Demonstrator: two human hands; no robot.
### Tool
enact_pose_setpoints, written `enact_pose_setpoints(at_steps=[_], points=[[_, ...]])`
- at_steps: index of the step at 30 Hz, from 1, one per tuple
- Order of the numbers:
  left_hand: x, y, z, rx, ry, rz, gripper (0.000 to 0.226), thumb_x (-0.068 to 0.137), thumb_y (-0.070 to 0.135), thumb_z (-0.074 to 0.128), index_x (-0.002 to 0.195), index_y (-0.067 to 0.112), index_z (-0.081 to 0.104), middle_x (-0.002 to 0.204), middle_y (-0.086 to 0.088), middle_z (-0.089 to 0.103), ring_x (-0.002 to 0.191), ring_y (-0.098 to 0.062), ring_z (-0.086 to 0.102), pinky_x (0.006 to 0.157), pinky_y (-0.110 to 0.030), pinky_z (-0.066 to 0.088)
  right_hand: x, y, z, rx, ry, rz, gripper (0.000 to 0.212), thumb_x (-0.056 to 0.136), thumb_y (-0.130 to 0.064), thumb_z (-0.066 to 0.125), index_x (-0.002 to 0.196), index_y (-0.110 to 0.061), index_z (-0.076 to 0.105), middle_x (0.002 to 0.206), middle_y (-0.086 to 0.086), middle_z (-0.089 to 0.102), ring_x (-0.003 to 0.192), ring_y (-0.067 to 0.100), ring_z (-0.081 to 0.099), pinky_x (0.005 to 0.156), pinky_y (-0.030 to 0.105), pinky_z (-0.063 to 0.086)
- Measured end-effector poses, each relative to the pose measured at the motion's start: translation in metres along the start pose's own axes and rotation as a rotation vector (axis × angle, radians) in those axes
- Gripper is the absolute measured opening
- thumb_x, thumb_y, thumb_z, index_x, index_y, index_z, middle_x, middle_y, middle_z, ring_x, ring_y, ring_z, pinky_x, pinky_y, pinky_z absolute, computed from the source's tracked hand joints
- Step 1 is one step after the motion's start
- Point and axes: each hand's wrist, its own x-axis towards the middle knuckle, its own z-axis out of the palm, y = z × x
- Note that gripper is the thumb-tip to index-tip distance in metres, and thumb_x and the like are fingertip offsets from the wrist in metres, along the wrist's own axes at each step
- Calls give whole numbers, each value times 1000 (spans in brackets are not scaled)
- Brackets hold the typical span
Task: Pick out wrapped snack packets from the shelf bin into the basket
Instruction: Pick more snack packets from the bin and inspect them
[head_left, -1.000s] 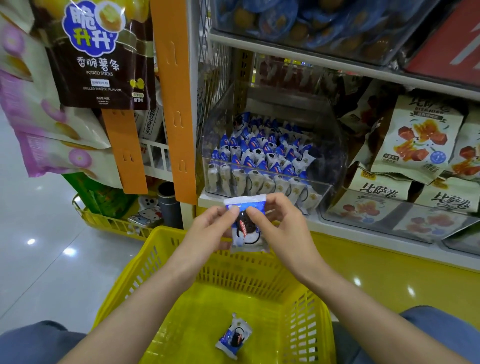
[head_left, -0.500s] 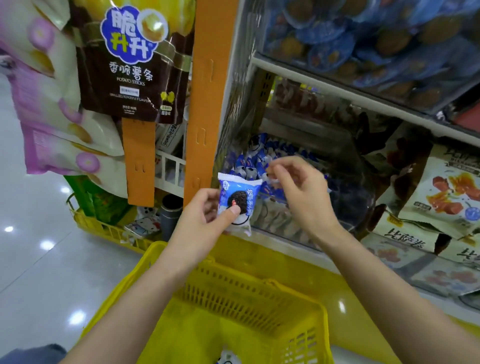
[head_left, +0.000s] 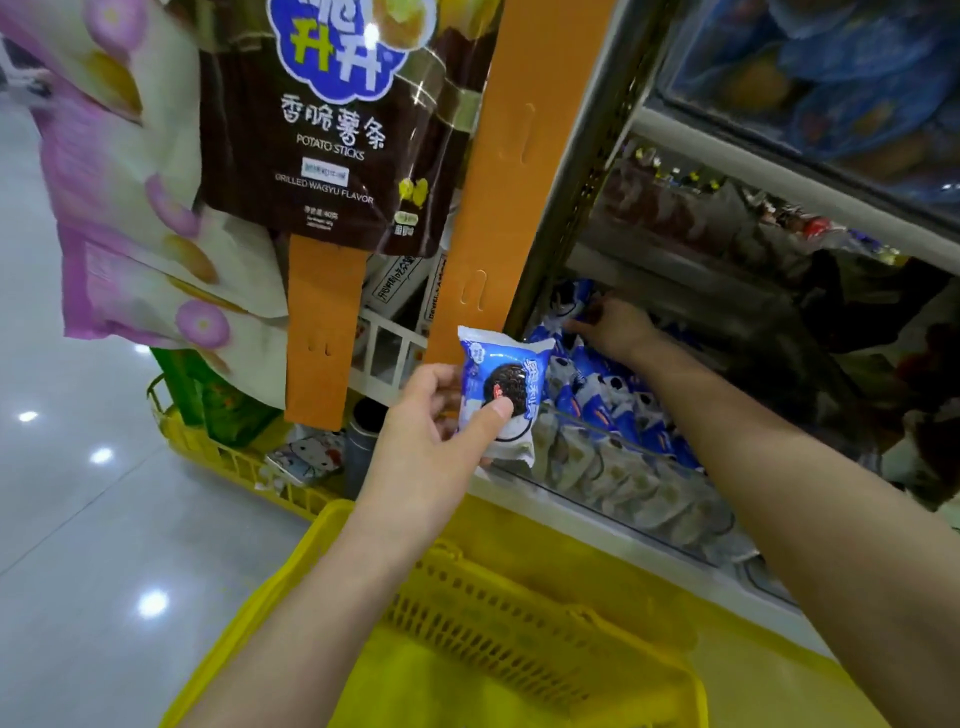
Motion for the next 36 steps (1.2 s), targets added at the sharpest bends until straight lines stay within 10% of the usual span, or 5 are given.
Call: enact_pose_setpoints(at_steps=[5,16,21,28,36], points=[[0,1,-4,11,-8,0,20,85,24,63,100,29,51,103,3,66,96,-15,63,87,-42,53,4,-5,-1,20,-27,65,38,89,-29,61,110,3,60,109,21,63,100,32,58,73,31,40],[-15,0,-3,-64,6,-69,21,92,20,54,111,17,45,97,1,65,80,-9,66,55,-20,55,-84,-20,-49,504,558,-140,18,89,-26,60,102,-13,59,84,-5,61,78,6,59,70,19,45],[-27,-2,3,-113,-51,-212,20,96,25,47,113,16,46,106,-4,61,77,-12,65,59,-25,55,-159,-28,-54,897,299,-113,14,88,-16,62,101,-15,59,81,-4,61,62,-5,59,54,9,45],[-50,2,15,-259,-339,-366,76,62,54,62,126,19,44,123,-8,58,106,-28,62,69,-36,57,-233,-40,-27,1050,-96,-32,11,88,-13,60,98,-17,57,83,2,65,62,2,59,54,16,49],[-52,3,11,-279,-323,-232,29,89,24,57,118,23,55,104,0,71,91,-19,69,69,-32,59,-244,-35,-28,867,24,-65,30,95,-23,49,124,-19,51,111,-13,59,97,-8,56,86,12,47]])
